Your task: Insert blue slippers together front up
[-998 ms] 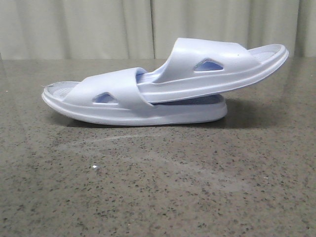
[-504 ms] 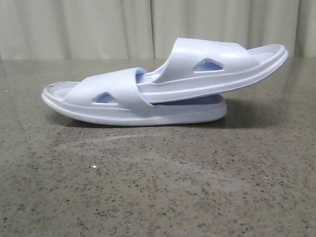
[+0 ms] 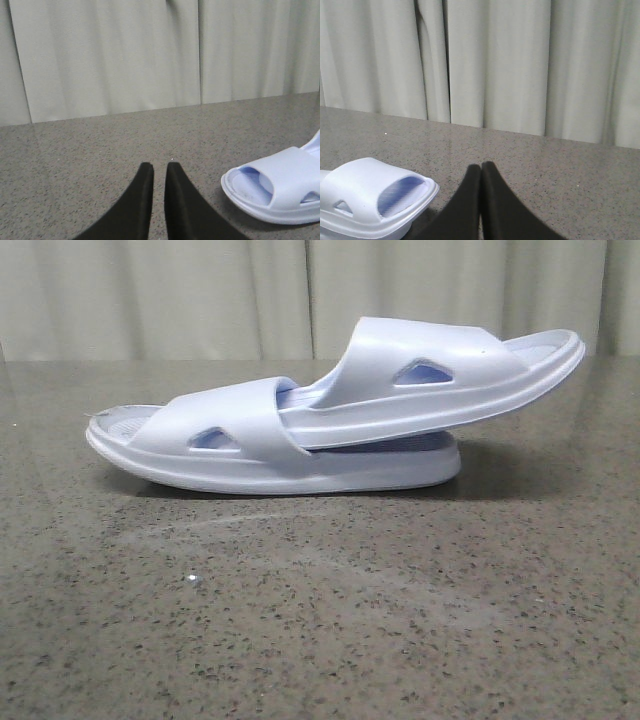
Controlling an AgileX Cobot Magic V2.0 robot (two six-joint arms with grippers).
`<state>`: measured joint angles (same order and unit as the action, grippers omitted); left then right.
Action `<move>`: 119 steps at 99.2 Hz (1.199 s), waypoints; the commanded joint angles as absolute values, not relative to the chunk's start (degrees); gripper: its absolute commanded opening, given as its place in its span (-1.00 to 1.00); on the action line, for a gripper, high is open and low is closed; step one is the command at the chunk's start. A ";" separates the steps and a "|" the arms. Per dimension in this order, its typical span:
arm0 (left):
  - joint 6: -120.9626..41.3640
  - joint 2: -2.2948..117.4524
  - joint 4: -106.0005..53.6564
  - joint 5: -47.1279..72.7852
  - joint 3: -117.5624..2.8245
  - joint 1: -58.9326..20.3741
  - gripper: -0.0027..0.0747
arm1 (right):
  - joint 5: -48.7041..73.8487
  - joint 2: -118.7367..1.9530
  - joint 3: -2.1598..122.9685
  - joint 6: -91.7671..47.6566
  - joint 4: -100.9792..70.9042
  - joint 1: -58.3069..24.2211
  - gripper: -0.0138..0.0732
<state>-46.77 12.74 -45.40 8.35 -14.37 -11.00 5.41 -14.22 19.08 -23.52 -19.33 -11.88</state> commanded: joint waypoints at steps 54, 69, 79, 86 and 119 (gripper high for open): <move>-10.09 -0.62 -4.62 3.14 -1.51 -10.67 -0.89 | 1.33 -14.72 20.51 -24.09 -18.80 -11.64 -0.93; -10.09 -1.94 -4.48 3.88 -0.73 -6.18 -0.89 | 1.33 -14.72 20.51 -24.09 -18.80 -11.64 -0.93; -10.09 -1.94 -4.48 4.26 -0.29 -4.18 -0.89 | 1.25 -14.72 20.51 -24.09 -18.80 -11.64 -0.93; -10.09 -1.94 -4.48 3.85 0.64 -3.94 -0.89 | 1.25 -14.72 20.51 -24.09 -18.80 -11.64 -0.93; -10.09 -1.94 -4.39 3.75 0.68 -3.94 -0.89 | 1.25 -14.72 20.51 -24.09 -18.80 -11.64 -0.93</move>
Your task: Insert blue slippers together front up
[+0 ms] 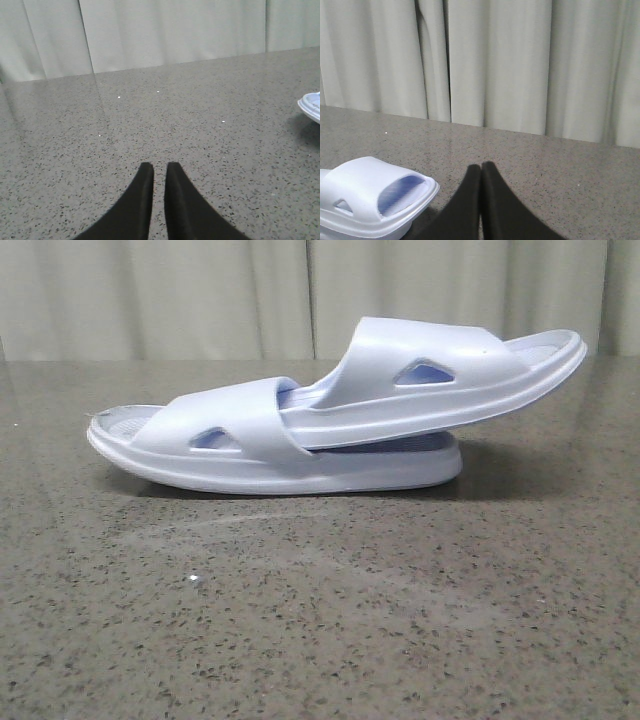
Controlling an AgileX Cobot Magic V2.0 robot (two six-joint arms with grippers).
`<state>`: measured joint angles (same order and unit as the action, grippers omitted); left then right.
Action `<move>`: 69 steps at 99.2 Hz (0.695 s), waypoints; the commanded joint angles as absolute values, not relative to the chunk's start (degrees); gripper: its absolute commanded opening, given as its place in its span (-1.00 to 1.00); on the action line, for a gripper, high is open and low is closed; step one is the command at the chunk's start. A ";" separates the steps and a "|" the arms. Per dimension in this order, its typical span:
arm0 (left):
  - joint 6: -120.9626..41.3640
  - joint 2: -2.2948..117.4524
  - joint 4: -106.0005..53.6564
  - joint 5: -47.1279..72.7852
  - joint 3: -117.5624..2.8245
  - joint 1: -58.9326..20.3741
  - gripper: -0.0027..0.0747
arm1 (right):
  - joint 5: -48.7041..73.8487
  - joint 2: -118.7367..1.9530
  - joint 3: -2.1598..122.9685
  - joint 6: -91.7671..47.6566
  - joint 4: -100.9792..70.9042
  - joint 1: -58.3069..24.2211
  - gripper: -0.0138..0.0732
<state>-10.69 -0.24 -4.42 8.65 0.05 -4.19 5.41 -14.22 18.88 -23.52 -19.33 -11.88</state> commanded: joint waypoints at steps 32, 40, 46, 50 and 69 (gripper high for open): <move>-10.09 -1.94 -5.07 4.08 0.68 -3.94 -0.89 | 1.25 -14.72 20.51 -24.09 -18.80 -11.64 -0.93; -10.09 -1.94 -5.07 4.08 0.68 -3.94 -0.89 | 1.25 -14.72 20.51 -24.09 -18.80 -11.64 -0.93; -10.09 -1.94 -5.07 4.08 0.68 -3.94 -0.89 | 1.25 -14.72 20.51 -24.09 -18.80 -11.64 -0.93; -10.09 -1.94 -5.07 4.08 0.68 -3.94 -0.89 | 1.25 -14.72 20.51 -24.09 -18.80 -11.64 -0.93; -10.09 -1.94 -5.07 4.08 0.68 -3.94 -0.89 | 1.25 -14.72 20.51 -24.09 -18.80 -11.64 -0.93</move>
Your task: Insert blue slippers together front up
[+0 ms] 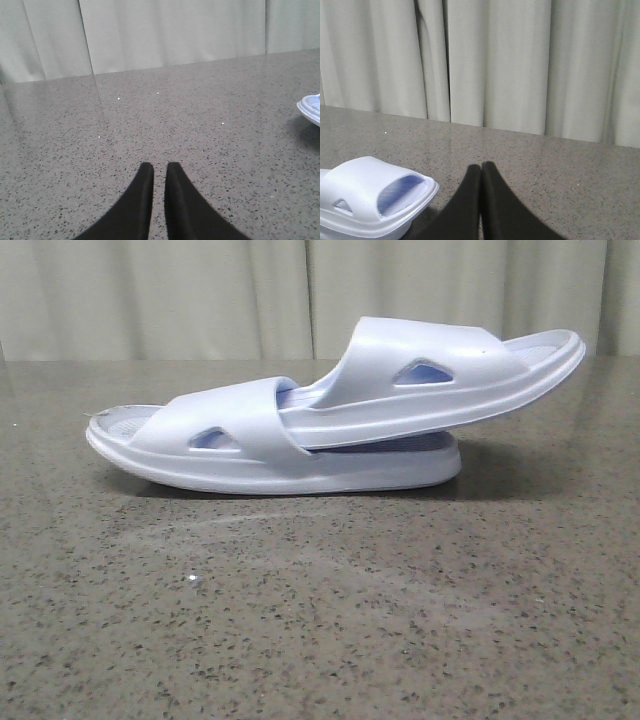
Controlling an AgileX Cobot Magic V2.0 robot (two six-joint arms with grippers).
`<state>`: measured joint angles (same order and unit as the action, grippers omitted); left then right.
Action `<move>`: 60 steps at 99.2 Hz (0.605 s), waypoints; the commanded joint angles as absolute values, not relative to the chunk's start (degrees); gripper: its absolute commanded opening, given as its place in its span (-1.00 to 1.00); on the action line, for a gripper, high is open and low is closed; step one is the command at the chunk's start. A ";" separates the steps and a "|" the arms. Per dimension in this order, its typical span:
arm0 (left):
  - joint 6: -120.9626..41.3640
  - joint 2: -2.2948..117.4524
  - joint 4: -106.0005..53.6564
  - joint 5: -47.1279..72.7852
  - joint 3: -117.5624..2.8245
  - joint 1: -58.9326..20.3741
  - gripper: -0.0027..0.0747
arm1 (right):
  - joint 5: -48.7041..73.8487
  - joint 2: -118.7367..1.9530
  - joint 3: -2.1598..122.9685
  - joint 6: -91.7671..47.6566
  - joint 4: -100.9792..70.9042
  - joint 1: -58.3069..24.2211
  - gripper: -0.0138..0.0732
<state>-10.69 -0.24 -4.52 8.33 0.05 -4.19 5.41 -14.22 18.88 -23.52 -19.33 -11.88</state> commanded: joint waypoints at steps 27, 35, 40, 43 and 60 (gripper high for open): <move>-10.09 -1.94 -5.07 4.08 0.68 -3.94 -0.89 | 0.55 -14.59 19.67 -24.09 -18.80 -11.64 -0.93; -10.09 -1.94 -5.07 4.08 0.68 -3.94 -0.89 | 0.00 -14.59 18.36 -24.09 -18.80 -11.64 -0.93; -10.09 -1.94 -5.07 4.08 0.68 -3.94 -0.89 | 0.52 -14.59 17.50 -24.09 -17.99 -11.64 -0.93; -10.09 -1.94 -5.07 4.08 0.68 -3.94 -0.89 | 0.52 -14.59 17.03 -23.96 -16.51 -11.64 -0.93; -10.09 -1.94 -5.07 4.08 0.68 -3.94 -0.89 | 0.00 -12.74 13.66 -10.94 -5.05 -11.64 -0.93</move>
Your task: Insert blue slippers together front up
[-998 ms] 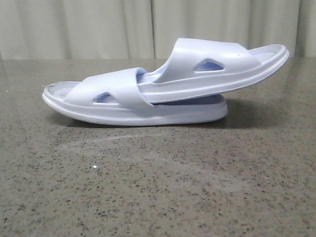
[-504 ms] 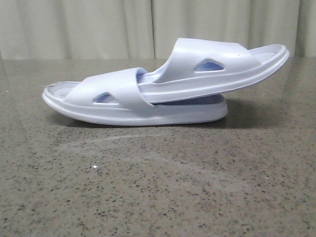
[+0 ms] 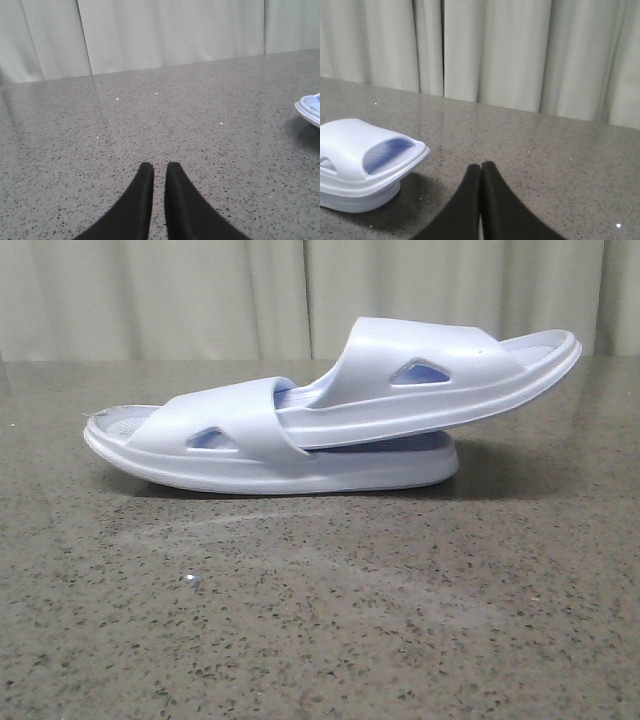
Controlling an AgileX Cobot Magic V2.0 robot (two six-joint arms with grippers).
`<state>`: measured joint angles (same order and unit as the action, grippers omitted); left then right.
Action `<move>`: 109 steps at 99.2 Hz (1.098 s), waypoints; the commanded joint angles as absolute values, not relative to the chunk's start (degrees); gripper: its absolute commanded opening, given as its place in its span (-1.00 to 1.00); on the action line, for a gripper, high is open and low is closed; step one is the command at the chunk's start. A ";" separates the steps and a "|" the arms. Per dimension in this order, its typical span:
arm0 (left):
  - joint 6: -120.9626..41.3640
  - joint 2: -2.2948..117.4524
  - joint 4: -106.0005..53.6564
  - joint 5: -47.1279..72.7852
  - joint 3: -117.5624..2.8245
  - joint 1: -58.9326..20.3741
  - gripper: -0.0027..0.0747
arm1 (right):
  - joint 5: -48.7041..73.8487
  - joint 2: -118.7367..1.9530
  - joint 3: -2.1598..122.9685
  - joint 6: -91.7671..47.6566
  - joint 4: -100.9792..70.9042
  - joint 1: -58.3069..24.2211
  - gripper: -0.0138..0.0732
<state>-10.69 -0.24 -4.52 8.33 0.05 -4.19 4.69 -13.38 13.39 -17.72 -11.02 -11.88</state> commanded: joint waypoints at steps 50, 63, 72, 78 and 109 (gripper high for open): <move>-10.09 -1.94 -5.07 4.08 0.68 -3.94 -0.89 | -0.34 0.51 3.76 1.62 3.36 -5.87 -0.93; -10.09 -1.94 -5.07 4.10 0.68 -3.94 -0.89 | 0.00 1.77 1.85 1.62 3.36 -5.73 -0.93; -10.09 -1.94 -5.07 4.10 0.68 -3.94 -0.89 | -0.57 1.77 0.49 2.08 3.24 -5.73 -0.93; -10.09 -1.94 -5.07 4.10 0.68 -3.94 -0.89 | -1.41 1.77 -0.50 2.23 2.95 -5.73 -0.93; -10.09 -1.94 -5.07 4.10 0.68 -3.94 -0.89 | -2.14 1.77 -1.80 2.23 2.68 -5.73 -0.93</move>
<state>-10.69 -0.24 -4.52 8.33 0.05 -4.19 2.79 0.50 -0.58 2.05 2.75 -6.09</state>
